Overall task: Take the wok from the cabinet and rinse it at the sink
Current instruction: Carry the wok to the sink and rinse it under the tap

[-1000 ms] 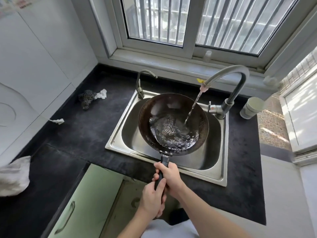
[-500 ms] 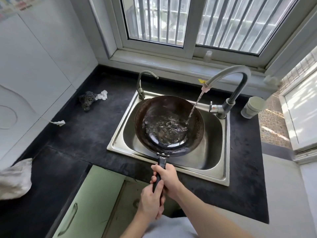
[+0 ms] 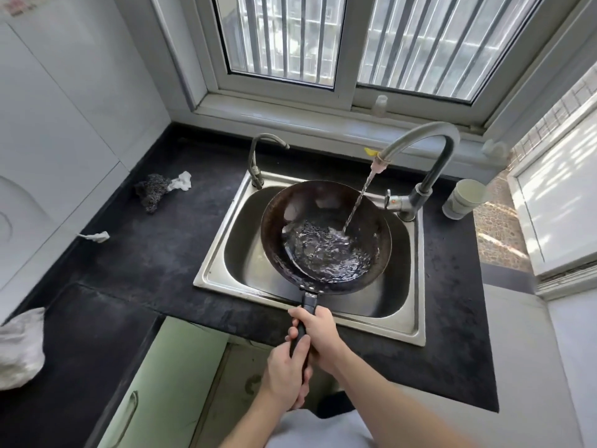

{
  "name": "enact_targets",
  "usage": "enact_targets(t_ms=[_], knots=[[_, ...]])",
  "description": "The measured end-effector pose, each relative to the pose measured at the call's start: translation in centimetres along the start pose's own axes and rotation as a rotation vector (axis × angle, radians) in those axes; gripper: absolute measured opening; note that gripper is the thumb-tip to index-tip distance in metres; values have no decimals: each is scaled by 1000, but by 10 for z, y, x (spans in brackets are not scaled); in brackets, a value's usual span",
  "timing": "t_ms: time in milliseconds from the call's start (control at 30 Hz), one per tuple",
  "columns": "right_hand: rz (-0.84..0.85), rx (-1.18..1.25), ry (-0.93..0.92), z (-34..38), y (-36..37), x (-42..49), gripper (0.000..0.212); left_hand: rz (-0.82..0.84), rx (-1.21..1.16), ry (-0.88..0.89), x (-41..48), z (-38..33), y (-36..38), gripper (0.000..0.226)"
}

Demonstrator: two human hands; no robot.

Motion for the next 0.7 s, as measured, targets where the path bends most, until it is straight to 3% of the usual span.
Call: enact_targets(t_ms=[300, 700], knots=[[103, -19, 19, 2, 27, 2, 31, -102, 30, 14, -3, -2, -19, 45], [-46, -69, 29, -18, -20, -5, 24, 26, -113, -91, -12, 23, 15, 44]])
Point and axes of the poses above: each hand's wrist, its own x-axis towards the middle knuckle, its own y-axis out of the palm, z = x × y, the point moved 10 cm from there along x, towards the middle knuckle, and after that the axes turned 2 degrees about -z, right-handed, at the moved point
